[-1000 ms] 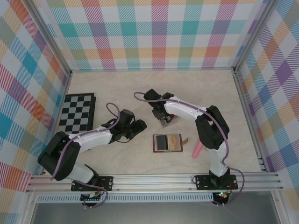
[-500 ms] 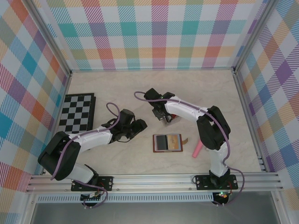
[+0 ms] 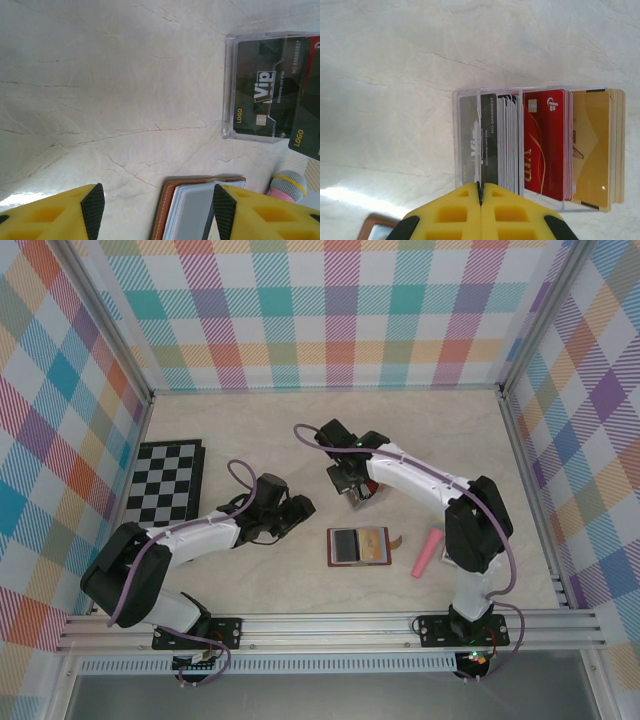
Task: Put the credit cards into the card holder
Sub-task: Pick up the credit card from the storage box.
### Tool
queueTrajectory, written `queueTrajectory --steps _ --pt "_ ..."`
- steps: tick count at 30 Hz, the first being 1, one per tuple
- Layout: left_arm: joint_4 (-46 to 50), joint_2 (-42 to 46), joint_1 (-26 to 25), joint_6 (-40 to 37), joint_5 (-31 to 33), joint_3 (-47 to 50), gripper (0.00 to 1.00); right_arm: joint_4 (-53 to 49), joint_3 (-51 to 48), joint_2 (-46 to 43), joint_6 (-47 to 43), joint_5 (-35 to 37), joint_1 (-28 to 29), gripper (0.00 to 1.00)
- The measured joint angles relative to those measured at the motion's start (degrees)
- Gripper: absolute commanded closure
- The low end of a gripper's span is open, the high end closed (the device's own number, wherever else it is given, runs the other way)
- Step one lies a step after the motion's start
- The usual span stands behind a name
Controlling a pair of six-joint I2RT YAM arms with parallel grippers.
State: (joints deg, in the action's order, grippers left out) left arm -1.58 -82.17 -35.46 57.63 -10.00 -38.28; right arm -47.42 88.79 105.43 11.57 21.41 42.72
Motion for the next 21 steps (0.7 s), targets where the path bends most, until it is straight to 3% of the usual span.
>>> queueTrajectory --steps 6,12,18,21 --pt "-1.9 4.6 0.0 0.0 -1.8 0.3 0.35 3.4 -6.8 -11.6 5.7 -12.9 -3.8 0.97" --pt "-10.0 6.2 0.0 1.0 -8.2 0.2 0.30 13.1 -20.0 -26.4 16.2 -30.7 -12.7 0.97" --pt "-20.0 3.4 0.0 4.6 -15.2 -0.9 0.30 21.9 -29.0 -30.8 25.7 -44.3 -16.5 0.96" --pt "-25.7 0.6 0.0 6.9 -18.1 -1.2 0.37 24.9 -31.4 -31.6 29.0 -48.5 -16.9 0.96"
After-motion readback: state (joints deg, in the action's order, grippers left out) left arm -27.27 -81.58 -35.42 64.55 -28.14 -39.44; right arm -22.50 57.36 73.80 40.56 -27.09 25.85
